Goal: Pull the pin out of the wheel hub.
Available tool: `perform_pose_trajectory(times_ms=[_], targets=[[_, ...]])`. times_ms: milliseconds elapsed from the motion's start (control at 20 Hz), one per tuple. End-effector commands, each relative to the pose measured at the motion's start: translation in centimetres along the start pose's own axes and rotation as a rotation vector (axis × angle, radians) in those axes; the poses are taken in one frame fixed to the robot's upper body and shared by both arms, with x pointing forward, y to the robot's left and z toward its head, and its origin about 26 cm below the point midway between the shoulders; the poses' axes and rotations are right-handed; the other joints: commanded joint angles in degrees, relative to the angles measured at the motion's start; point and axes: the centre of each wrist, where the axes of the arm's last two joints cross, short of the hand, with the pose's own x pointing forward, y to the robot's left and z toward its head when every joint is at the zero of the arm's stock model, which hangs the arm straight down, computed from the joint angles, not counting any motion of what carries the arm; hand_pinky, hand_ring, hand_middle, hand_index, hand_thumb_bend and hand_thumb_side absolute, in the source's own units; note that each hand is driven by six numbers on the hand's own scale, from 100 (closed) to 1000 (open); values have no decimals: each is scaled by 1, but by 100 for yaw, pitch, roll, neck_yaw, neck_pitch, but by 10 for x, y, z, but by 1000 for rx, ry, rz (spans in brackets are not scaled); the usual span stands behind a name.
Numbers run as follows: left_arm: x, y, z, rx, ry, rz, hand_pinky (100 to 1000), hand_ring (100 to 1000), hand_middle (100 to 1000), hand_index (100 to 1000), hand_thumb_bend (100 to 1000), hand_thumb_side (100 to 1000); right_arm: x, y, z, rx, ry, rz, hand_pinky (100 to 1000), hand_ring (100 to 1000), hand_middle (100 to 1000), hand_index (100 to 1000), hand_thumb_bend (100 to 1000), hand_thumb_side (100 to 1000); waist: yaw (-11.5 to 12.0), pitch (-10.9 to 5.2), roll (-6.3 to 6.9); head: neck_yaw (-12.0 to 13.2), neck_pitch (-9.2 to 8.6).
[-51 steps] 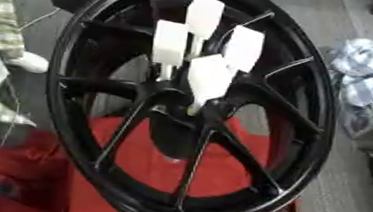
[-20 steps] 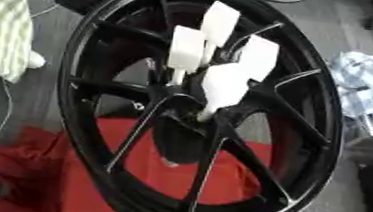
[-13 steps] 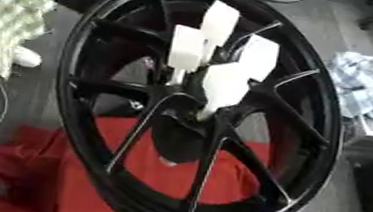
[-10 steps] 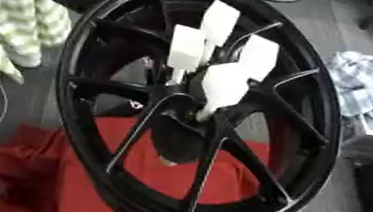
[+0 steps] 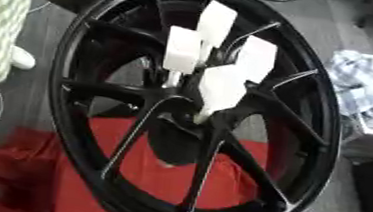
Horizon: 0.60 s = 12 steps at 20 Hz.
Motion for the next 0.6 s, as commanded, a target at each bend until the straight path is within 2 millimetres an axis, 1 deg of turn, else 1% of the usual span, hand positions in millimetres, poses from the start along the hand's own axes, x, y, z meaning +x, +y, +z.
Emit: perform_pose_trajectory(times_ms=[50, 100, 200, 500, 550, 600], targets=[[10, -1, -5, -26, -37, -4, 594, 701, 598, 757, 100, 735, 5, -9, -7, 41, -30, 45, 918, 886, 900, 817, 100, 200, 55, -72, 16, -222, -25], [10, -2, -6, -29, -40, 1, 594, 701, 598, 757, 100, 735, 5, -9, -8, 44, -33, 46, 918, 886, 900, 817, 100, 200, 100, -69, 17, -286, -25], [10, -3, -7, -32, -41, 4, 594, 701, 598, 757, 100, 735, 6, -9, -9, 47, -34, 46, 918, 886, 900, 817, 100, 200, 132, -66, 17, -332, -25], [10, -3, -7, -33, -42, 6, 594, 701, 598, 757, 100, 735, 6, -10, -10, 49, -34, 45, 918, 886, 900, 817, 100, 200, 142, -65, 17, -346, -25], [11, -3, -8, -31, -48, 9, 596, 702, 599, 757, 100, 728, 6, -10, -10, 54, -37, 45, 925, 895, 913, 824, 100, 199, 169, -65, 43, -211, -80], [12, -4, -10, -32, -56, 19, 596, 702, 599, 757, 100, 727, 7, -9, -13, 67, -37, 44, 925, 896, 914, 826, 100, 199, 258, -66, 65, -141, -125]])
